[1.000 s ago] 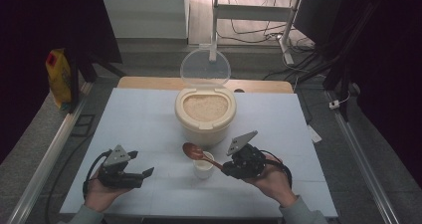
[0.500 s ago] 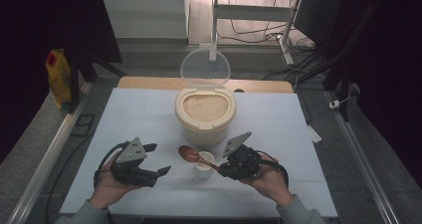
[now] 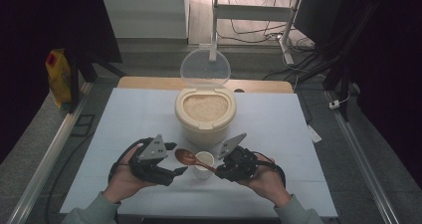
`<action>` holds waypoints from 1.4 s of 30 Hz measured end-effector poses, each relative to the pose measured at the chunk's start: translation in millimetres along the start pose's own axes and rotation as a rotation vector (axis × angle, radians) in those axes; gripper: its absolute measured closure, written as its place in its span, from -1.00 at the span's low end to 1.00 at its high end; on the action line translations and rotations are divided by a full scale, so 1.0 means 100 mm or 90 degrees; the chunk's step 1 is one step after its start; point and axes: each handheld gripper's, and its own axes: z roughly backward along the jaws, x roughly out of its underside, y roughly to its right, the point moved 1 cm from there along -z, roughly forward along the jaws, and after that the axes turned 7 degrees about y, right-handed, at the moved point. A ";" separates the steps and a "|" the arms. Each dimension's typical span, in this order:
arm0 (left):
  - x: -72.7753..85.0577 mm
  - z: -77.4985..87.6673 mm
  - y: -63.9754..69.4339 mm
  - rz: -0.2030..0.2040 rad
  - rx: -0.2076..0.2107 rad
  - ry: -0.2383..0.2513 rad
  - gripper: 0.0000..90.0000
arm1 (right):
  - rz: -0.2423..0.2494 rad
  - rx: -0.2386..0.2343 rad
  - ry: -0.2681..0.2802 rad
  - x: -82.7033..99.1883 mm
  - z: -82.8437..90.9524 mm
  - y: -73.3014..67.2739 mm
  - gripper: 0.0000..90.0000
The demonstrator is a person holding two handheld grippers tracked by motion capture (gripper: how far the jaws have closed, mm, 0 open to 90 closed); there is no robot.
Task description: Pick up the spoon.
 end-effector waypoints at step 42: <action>-0.07 -0.69 0.22 -0.092 0.116 -0.211 0.49 | 0.110 -0.019 -0.026 -0.12 -0.12 -0.21 0.72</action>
